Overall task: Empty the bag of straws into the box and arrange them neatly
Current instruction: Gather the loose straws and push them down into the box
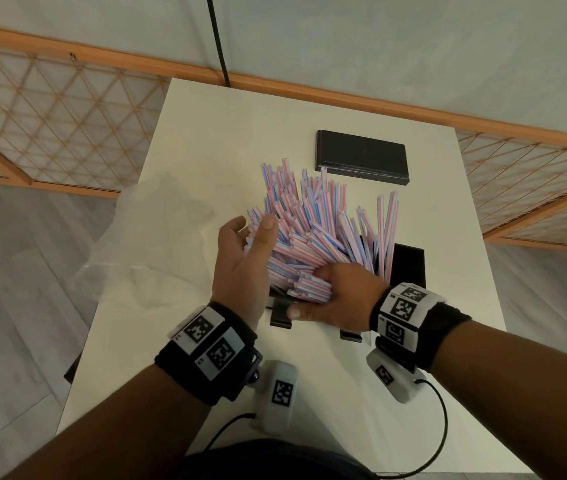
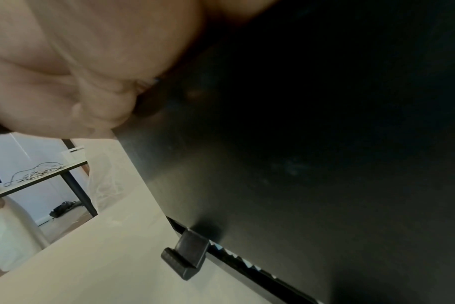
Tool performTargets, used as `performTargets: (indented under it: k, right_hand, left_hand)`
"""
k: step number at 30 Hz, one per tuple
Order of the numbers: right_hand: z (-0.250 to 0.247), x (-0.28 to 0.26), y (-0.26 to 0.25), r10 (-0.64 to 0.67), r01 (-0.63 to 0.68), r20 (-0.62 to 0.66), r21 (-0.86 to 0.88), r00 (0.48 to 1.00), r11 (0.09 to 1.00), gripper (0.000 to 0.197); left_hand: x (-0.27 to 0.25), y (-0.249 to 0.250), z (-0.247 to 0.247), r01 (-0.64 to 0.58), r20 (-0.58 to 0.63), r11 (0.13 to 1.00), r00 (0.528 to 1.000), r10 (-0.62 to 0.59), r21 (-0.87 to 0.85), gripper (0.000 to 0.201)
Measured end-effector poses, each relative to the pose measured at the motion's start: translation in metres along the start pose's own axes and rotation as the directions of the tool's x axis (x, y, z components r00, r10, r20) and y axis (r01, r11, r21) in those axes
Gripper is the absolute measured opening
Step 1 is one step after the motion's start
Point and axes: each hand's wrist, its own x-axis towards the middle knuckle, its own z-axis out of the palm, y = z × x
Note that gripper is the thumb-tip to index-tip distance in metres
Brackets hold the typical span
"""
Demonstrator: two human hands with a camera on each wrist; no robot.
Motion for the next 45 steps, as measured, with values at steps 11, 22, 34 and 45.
performTargets:
  k: [11,22,34,45]
  right_hand:
    - [-0.008,-0.010,-0.004,0.043,-0.055,-0.128,-0.092,0.991,0.994,0.069]
    - [0.010,-0.038,0.010,-0.101,0.082,-0.141,-0.134,0.985,0.988,0.044]
    - [0.006,-0.023,-0.007,-0.019,0.016,-0.019,-0.132,1.000,0.991,0.049]
    - [0.002,-0.015,-0.009,0.094,-0.082,0.091,-0.129,0.991,0.988,0.046]
  left_hand:
    - [-0.006,-0.002,-0.003,-0.103,0.071,0.961,0.994,0.088,0.256,0.100]
    - [-0.010,0.000,0.006,0.206,0.001,0.975,0.978,-0.207,0.083,0.093]
    - [-0.008,0.003,0.005,0.153,-0.049,0.983,0.988,-0.149,0.105,0.112]
    - [-0.006,0.005,0.006,0.151,-0.034,0.987,0.988,-0.149,0.050,0.096]
